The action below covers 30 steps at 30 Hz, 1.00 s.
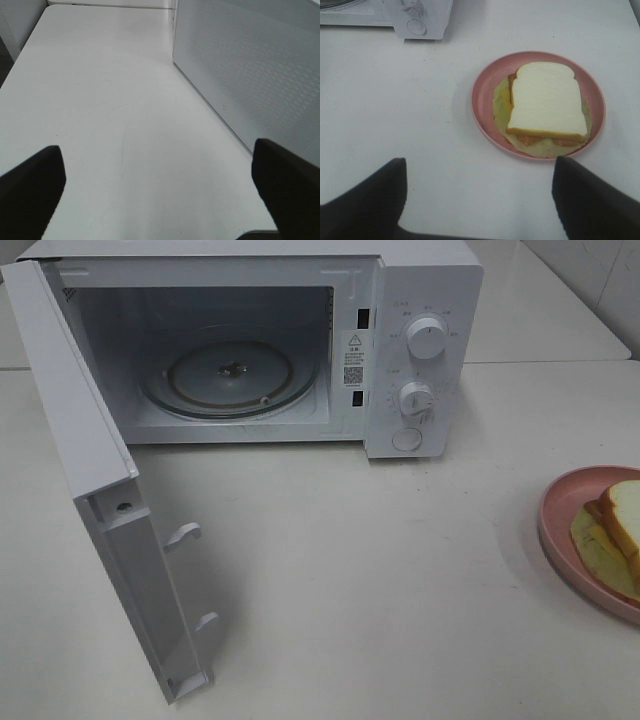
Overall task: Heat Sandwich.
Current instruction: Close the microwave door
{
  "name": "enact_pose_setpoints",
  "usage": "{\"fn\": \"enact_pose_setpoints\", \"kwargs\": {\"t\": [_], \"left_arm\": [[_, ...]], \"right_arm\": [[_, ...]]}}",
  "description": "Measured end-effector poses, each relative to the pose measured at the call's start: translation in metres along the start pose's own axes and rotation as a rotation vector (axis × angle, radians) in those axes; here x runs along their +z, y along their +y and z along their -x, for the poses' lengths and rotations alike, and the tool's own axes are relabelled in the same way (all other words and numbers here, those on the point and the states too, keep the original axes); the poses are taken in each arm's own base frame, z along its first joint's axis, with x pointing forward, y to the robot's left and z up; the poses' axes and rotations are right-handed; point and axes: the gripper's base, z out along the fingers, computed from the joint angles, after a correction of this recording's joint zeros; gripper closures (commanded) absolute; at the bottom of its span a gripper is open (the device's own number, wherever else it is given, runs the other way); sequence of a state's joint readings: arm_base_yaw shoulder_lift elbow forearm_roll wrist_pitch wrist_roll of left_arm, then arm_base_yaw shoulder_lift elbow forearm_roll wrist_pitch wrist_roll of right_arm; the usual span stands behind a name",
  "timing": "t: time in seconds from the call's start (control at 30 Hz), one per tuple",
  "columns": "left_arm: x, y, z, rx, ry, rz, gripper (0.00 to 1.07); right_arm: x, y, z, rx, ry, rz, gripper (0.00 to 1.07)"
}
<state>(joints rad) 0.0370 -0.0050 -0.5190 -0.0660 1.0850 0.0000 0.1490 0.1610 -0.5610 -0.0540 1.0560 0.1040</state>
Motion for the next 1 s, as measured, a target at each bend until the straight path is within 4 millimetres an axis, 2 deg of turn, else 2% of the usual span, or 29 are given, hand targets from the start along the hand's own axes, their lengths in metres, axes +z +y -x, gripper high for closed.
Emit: {"fn": "enact_pose_setpoints", "kwargs": {"t": [0.2, 0.33, 1.0], "left_arm": [[0.0, 0.0, 0.0, 0.0, 0.0, 0.0, 0.1], [0.0, 0.0, 0.0, 0.0, 0.0, 0.0, 0.1], [0.0, 0.0, 0.0, 0.0, 0.0, 0.0, 0.1]], "right_arm": [[0.004, -0.001, -0.014, 0.018, -0.049, -0.021, 0.31], [-0.005, -0.001, -0.021, 0.046, -0.147, -0.055, 0.31], [-0.005, -0.001, -0.022, 0.046, -0.156, -0.067, 0.32]]}}
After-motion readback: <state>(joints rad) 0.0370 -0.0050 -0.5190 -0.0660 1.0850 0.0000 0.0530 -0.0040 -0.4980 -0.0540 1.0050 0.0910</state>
